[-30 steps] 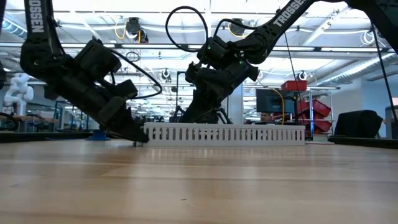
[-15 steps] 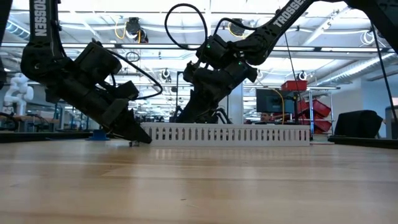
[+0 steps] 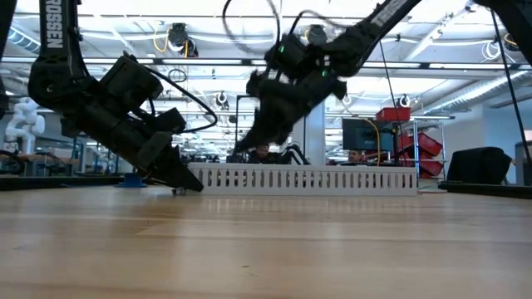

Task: Ziptie cables
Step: Close the white cable duct

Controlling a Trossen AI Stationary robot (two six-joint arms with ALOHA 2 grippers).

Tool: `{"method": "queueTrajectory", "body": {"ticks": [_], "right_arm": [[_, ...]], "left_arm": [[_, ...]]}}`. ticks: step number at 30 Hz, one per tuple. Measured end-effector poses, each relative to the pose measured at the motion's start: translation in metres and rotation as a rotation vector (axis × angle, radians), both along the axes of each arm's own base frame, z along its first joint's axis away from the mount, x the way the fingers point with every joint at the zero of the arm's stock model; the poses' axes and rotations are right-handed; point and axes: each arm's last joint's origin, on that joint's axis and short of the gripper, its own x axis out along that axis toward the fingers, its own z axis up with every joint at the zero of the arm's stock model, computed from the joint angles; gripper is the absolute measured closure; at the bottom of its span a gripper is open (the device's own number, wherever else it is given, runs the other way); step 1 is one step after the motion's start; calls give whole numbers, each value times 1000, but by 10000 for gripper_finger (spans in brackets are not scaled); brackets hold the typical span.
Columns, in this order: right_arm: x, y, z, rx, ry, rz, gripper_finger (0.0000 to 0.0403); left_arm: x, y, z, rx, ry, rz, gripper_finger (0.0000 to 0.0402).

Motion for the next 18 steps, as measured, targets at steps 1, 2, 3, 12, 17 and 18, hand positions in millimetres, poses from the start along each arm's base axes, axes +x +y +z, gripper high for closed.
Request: {"method": "queueTrajectory", "body": {"ticks": [1,2,3,12,17,18], "right_arm": [[-1,0,8,-10,-17,4,403],[-3,0,15,-21,-28,7,403],[-5,0,20,-32,-28,8,403],[-3,-14,-14,-15,58,-27,403],[3,-16,-29,14,55,-36,403],[3,-16,-29,15,57,-38,403]], "left_arm": [[0,0,0,0,1,1,125],[0,0,0,0,1,1,125],[0,0,0,1,1,2,125],[-1,0,-1,0,9,3,125],[-1,0,-2,-1,20,7,125],[-1,0,-2,-1,21,7,125]]}}
